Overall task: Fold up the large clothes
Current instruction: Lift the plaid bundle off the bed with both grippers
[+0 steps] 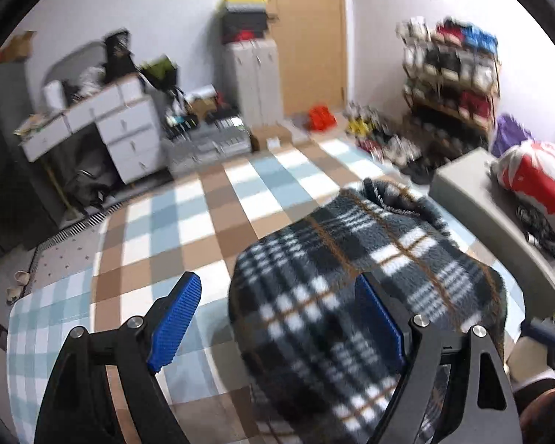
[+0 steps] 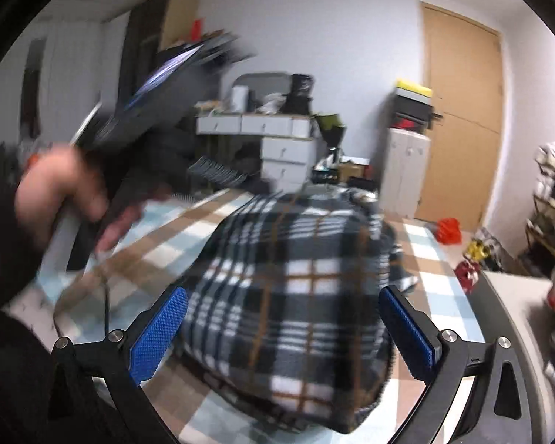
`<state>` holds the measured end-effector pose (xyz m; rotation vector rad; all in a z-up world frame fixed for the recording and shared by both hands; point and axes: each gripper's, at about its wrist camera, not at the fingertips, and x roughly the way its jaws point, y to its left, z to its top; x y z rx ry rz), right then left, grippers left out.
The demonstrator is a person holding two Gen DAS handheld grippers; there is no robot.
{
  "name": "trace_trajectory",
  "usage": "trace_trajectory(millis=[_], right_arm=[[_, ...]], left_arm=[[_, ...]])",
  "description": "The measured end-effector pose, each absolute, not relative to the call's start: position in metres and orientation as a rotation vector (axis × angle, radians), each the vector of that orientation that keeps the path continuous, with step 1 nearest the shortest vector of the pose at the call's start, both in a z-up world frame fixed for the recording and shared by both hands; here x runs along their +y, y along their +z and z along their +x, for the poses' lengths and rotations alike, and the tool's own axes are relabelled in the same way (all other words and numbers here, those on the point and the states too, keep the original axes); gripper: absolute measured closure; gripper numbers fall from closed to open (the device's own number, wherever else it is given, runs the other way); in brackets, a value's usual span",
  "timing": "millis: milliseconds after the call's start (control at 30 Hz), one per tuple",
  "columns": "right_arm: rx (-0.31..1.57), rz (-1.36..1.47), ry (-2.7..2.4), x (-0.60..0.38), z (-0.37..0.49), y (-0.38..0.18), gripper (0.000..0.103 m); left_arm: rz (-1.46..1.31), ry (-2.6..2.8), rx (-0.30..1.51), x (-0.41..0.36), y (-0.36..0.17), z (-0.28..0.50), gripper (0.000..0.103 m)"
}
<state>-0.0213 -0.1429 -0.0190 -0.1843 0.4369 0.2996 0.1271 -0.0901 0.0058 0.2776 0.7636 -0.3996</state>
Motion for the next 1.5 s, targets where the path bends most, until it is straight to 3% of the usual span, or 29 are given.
trace_trajectory(millis=[300, 333, 767, 1133, 1333, 1500], right_arm=[[0.785, -0.063, 0.407, -0.144, 0.033, -0.058, 0.0], [0.812, -0.038, 0.409, -0.145, 0.035, -0.061, 0.0], [0.854, 0.047, 0.439, -0.169, 0.06, -0.059, 0.0], [0.714, 0.264, 0.444, -0.214, 0.038, -0.035, 0.0], [0.655, 0.373, 0.446, -0.234, 0.033, -0.022, 0.0], [0.679, 0.38, 0.449, -0.231, 0.037, -0.022, 0.0]], left_arm=[[0.16, -0.567, 0.968, -0.097, -0.031, 0.176, 0.02], [0.142, -0.581, 0.996, -0.099, -0.036, 0.182, 0.016], [0.23, -0.531, 1.025, -0.12, -0.046, 0.18, 0.011], [0.225, -0.518, 1.075, -0.105, -0.005, 0.148, 0.012], [0.099, -0.617, 1.267, -0.097, -0.022, 0.139, 0.012], [0.126, -0.578, 1.299, -0.102, -0.037, 0.144, 0.012]])
